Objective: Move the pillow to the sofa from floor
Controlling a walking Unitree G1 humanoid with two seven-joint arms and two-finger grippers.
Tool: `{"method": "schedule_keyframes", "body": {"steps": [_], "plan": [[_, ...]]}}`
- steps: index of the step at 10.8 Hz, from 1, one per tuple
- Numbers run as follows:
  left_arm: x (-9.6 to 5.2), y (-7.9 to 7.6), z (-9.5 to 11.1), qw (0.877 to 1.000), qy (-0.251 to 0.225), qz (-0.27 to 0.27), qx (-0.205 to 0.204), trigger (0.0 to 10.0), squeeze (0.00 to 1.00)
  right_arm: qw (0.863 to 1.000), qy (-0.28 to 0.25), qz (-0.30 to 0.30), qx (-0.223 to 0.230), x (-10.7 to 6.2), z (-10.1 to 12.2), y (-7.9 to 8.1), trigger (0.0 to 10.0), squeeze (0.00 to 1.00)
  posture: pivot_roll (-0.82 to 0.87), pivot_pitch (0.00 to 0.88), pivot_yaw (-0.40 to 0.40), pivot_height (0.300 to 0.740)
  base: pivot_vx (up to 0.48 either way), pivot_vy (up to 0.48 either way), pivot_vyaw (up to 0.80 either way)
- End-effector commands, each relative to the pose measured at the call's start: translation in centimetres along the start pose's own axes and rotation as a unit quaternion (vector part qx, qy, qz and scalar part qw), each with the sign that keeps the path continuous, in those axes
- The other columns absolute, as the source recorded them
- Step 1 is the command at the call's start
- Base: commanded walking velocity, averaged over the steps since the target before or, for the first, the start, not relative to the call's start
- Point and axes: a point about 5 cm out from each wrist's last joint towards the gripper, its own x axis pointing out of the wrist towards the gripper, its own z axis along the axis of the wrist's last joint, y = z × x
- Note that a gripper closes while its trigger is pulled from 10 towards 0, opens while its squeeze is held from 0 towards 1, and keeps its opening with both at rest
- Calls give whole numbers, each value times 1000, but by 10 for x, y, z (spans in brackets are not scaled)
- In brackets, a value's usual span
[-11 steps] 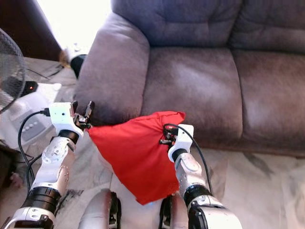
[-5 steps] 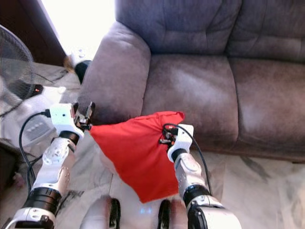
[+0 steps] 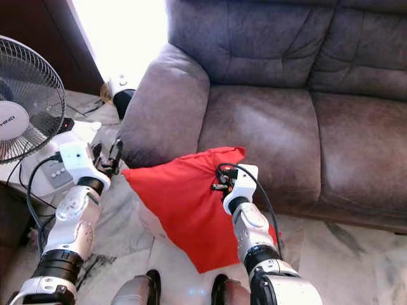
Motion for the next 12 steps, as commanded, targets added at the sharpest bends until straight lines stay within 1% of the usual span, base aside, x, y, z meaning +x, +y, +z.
{"method": "schedule_keyframes", "body": {"steps": [1,4,6,7,8,9,10,11,12], "plan": [[-2,6,-6,1000,18,9,-6,10000,0,995,-90,25,-18,9,39,9,10000,0,194,126,-15,740,0,0,0],[-5,8,-9,999,27,12,-15,10000,0,995,-90,30,-19,8,40,9,10000,0,194,89,-15,740,0,0,0],[-4,9,-10,999,31,15,-25,10000,0,995,-93,30,-21,8,43,7,10000,0,191,75,-13,740,0,0,0],[-2,10,-17,996,62,22,-56,10000,0,995,-93,37,-10,9,47,7,10000,0,193,73,-11,740,0,0,0],[-1,13,-24,992,96,34,-70,10000,0,994,-89,70,-15,11,52,14,10000,0,189,92,-10,740,0,0,0],[-2,15,-34,985,139,46,-87,10000,541,990,-85,108,-43,12,57,22,10000,0,185,102,-6,740,0,0,0],[-4,17,-40,978,159,55,-123,10000,1000,986,-81,137,-58,11,61,27,10000,0,179,113,-4,740,0,0,0],[-4,19,-41,976,159,63,-138,10000,1000,983,-75,156,-58,9,62,28,10000,0,177,118,-3,740,0,0,0],[-3,24,-42,967,169,88,-169,10000,1000,979,-72,176,-74,7,66,29,10000,0,174,126,-3,740,0,0,0]]}}
